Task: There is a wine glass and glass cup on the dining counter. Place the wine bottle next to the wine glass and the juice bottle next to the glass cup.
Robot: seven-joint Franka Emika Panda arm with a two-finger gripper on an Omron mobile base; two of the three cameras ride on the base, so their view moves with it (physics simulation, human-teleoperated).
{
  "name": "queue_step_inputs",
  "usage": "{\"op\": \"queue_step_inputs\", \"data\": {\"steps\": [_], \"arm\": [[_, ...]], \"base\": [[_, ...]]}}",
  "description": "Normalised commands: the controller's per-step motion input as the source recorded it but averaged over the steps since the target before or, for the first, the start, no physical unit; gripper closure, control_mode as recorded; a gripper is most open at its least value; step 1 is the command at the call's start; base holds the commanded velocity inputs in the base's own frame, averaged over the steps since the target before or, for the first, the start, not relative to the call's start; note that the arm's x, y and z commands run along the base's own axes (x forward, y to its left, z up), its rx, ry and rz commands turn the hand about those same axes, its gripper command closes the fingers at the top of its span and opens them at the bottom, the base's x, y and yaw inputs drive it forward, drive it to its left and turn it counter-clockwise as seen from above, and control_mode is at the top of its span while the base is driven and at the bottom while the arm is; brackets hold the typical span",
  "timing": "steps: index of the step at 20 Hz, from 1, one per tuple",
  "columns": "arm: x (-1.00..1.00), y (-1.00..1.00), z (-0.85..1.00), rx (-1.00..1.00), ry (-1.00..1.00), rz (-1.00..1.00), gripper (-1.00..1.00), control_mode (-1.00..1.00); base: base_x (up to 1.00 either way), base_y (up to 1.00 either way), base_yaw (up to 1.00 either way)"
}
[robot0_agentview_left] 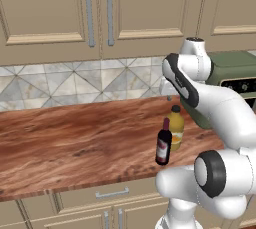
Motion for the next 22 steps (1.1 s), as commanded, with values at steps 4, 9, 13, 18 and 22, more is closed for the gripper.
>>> {"op": "queue_step_inputs", "data": {"steps": [4,9,13,18,22], "arm": [[-0.06,0.02,-0.15,-0.03,0.0,-0.01,-1.0,-1.0],[0.06,0.05,-0.23,-0.02,0.04,-0.04,-1.0,-1.0],[0.02,0.01,-0.19,0.0,0.17,-0.03,-1.0,-1.0],[0.0,0.0,-0.18,0.0,0.11,0.0,-1.0,-1.0],[0.05,0.0,-0.07,0.0,0.05,0.0,-1.0,-1.0]], "base": [[0.0,0.0,0.0],[0.0,0.0,0.0],[0.0,0.0,0.0],[0.0,0.0,0.0],[0.0,0.0,0.0]]}}
